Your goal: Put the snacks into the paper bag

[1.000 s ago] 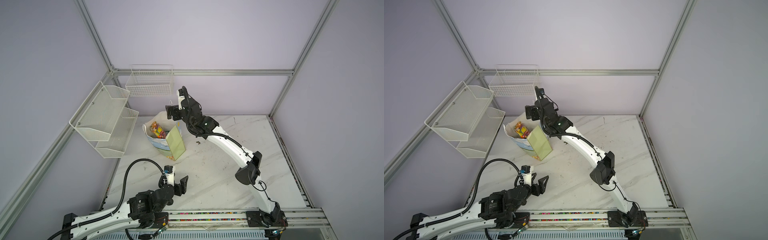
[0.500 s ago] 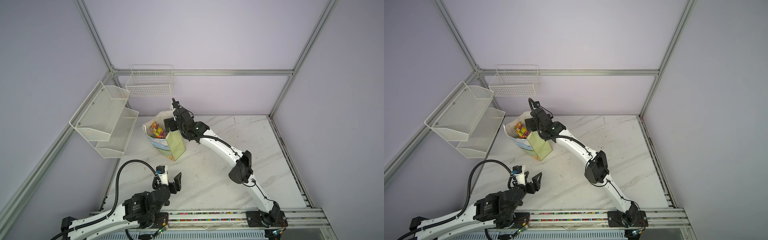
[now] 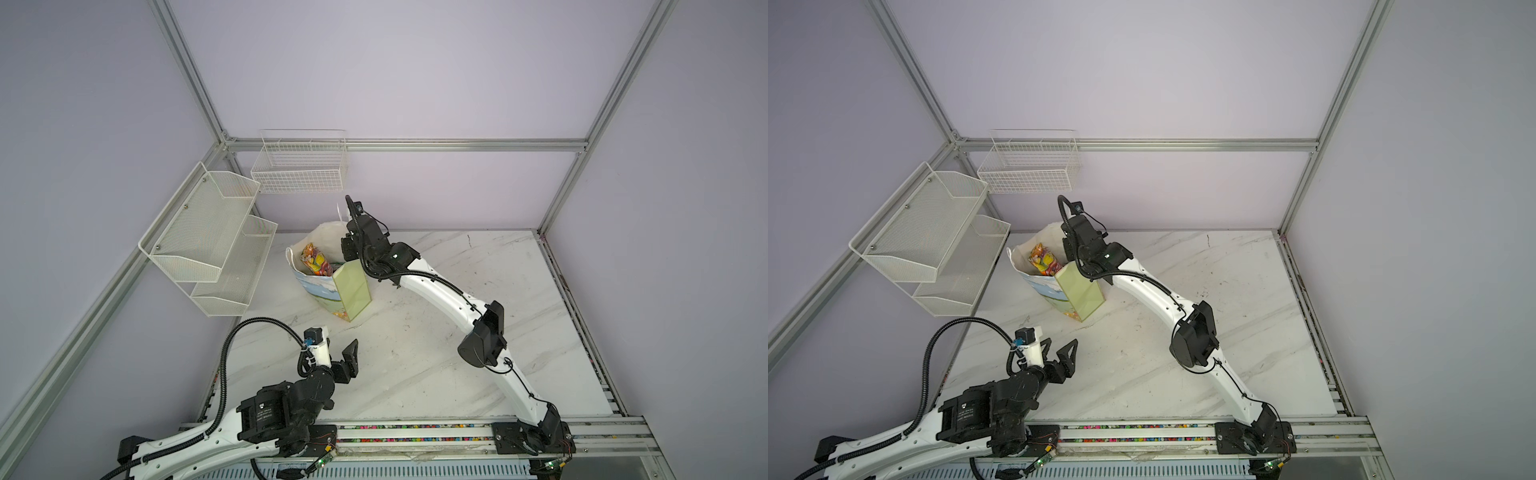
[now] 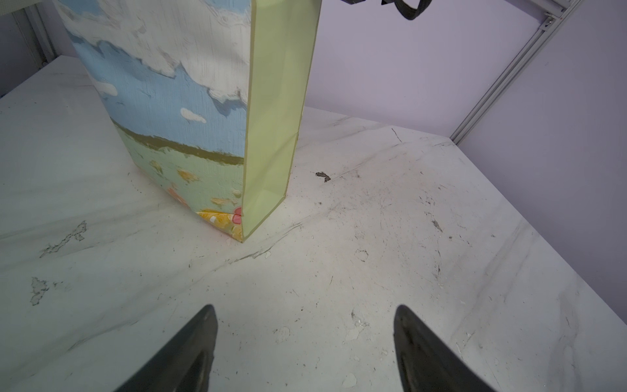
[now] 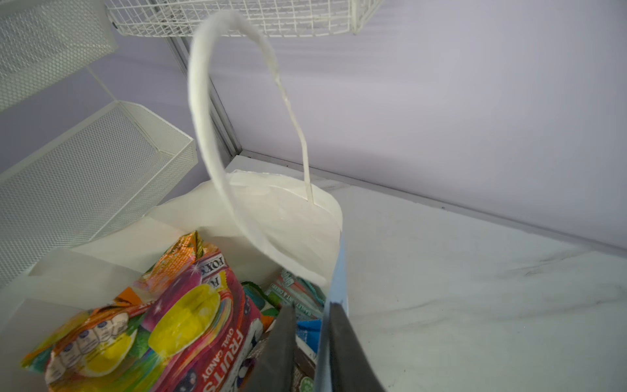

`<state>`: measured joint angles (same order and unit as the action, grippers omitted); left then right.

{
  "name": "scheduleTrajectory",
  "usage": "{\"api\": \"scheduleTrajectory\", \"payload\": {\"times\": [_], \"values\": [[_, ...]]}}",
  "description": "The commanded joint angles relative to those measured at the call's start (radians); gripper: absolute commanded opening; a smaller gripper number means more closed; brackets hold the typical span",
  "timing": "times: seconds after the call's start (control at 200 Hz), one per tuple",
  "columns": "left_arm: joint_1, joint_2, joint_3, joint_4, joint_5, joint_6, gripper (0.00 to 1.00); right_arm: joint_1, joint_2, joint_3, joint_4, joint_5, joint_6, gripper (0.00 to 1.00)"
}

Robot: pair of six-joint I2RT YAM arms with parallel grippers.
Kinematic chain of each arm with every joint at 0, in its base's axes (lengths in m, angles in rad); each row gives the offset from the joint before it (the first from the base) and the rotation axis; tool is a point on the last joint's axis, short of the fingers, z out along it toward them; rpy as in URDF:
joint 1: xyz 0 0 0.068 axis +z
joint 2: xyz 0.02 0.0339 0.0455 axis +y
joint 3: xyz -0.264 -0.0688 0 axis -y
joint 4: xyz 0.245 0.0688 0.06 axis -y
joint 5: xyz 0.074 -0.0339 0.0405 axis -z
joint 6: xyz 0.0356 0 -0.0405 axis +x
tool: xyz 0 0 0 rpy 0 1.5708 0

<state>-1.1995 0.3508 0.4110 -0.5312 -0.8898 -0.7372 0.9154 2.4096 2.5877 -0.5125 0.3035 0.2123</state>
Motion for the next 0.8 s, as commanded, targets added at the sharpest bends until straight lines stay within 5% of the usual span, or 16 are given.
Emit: {"api": "scheduleTrajectory", "payload": {"times": [0.0,0.085,0.38,0.475,0.59,0.795], "values": [[-0.005,-0.013,0.086,-0.007,-0.026,0.018,0.80,0.002,-0.065,-0.002,-0.030,0.043,-0.021,0.11],[-0.005,-0.018,0.089,-0.010,-0.028,0.019,0.80,0.002,-0.080,-0.009,-0.031,0.059,-0.028,0.00],[-0.005,-0.019,0.110,-0.024,-0.032,0.036,0.80,0.003,-0.102,-0.025,-0.038,0.043,-0.045,0.00],[-0.005,-0.014,0.136,-0.033,-0.036,0.048,0.80,0.002,-0.095,-0.016,-0.048,0.015,-0.045,0.29],[-0.005,0.014,0.208,-0.051,-0.071,0.069,0.81,0.002,-0.072,0.013,-0.072,-0.002,-0.044,0.45],[-0.005,0.143,0.430,-0.202,-0.243,0.039,0.85,-0.002,-0.037,0.022,-0.085,-0.025,-0.036,0.52]]}}
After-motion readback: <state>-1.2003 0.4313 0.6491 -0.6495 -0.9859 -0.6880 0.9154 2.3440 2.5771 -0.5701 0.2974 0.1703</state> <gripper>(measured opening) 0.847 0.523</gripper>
